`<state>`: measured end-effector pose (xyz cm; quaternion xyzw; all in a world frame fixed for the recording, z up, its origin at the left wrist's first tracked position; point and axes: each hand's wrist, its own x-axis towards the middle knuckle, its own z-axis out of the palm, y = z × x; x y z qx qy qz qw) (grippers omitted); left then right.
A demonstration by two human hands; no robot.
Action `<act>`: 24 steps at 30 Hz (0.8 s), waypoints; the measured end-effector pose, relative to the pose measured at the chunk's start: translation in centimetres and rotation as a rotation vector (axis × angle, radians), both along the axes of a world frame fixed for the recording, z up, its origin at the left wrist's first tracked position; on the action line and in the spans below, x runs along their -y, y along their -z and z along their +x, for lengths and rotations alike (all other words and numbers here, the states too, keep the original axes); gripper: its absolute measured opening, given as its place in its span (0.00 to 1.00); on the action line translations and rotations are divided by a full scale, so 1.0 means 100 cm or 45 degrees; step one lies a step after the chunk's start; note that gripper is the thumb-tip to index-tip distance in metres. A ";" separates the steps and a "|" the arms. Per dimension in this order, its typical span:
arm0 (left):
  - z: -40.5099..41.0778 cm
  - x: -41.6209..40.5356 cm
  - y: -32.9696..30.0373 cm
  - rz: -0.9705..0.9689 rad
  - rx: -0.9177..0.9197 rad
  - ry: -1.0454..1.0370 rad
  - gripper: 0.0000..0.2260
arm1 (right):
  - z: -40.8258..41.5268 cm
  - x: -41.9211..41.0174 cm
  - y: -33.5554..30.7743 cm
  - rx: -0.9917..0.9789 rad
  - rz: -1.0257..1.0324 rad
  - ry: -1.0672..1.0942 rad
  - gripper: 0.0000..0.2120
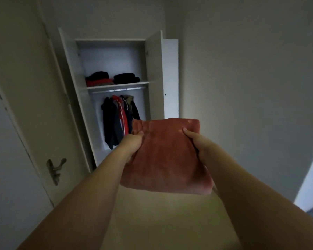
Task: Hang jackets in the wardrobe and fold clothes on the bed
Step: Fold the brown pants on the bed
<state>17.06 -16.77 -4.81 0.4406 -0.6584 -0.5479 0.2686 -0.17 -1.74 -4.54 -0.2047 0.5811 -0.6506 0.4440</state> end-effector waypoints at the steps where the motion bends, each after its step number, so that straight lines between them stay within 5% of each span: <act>1: -0.006 0.032 -0.003 -0.036 -0.016 -0.045 0.28 | -0.009 0.034 -0.002 -0.008 -0.004 -0.018 0.14; 9: -0.044 0.266 -0.073 -0.225 -0.080 -0.328 0.37 | -0.061 0.293 -0.066 -0.086 -0.052 -0.172 0.15; 17: -0.077 0.501 -0.086 -0.334 -0.131 -0.415 0.08 | -0.097 0.531 -0.087 -0.147 -0.123 -0.237 0.18; 24: -0.124 0.719 -0.121 -0.341 -0.152 -0.427 0.12 | -0.149 0.758 -0.116 -0.326 -0.081 -0.196 0.11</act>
